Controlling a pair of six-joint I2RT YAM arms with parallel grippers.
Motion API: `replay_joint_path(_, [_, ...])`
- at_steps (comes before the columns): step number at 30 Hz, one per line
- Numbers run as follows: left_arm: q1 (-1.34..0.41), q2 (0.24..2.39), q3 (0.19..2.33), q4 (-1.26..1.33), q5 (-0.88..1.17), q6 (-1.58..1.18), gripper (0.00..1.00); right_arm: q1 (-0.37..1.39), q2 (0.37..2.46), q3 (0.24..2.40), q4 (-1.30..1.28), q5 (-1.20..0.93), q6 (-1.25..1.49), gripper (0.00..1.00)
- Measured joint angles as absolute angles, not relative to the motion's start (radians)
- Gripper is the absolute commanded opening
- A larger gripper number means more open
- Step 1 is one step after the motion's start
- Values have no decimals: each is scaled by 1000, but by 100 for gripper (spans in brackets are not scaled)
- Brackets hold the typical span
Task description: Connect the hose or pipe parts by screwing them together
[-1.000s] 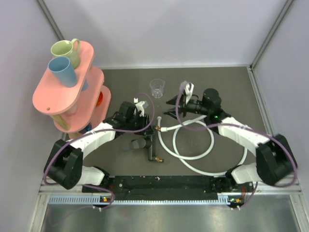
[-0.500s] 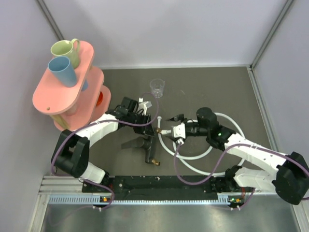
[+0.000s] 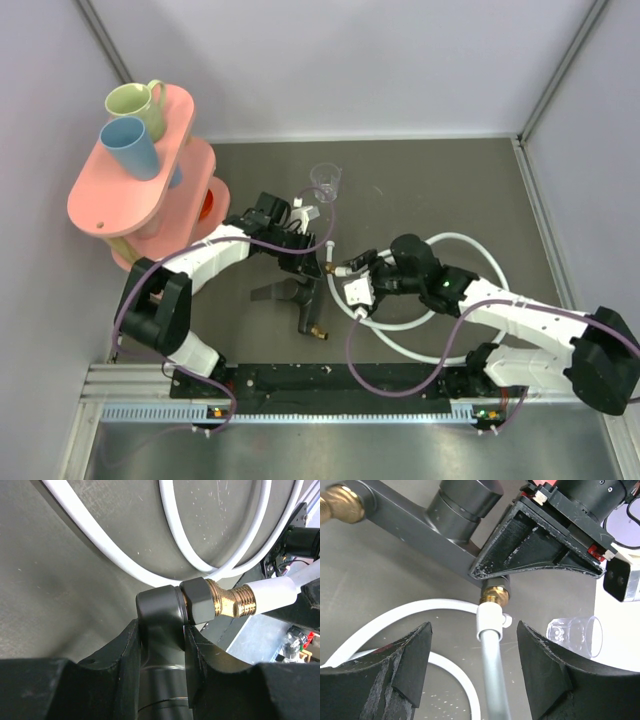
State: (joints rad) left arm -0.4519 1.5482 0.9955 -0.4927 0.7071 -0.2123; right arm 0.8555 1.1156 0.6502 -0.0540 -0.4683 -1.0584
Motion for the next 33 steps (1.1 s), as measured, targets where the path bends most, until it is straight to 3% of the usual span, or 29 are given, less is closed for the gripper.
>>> replay_joint_path(23, [-447, 1576, 1005, -519, 714, -208, 0, 875, 1254, 702, 13, -389, -1121, 45])
replay_joint_path(27, [-447, 1581, 1005, -519, 712, -208, 0, 875, 1271, 702, 29, -387, -1114, 31])
replay_joint_path(31, [-445, 1581, 1005, -516, 698, -210, 0, 877, 1289, 702, 39, -382, -1105, 8])
replay_joint_path(33, [-445, 1582, 1005, -516, 690, -211, 0, 877, 1296, 702, 47, -378, -1096, 2])
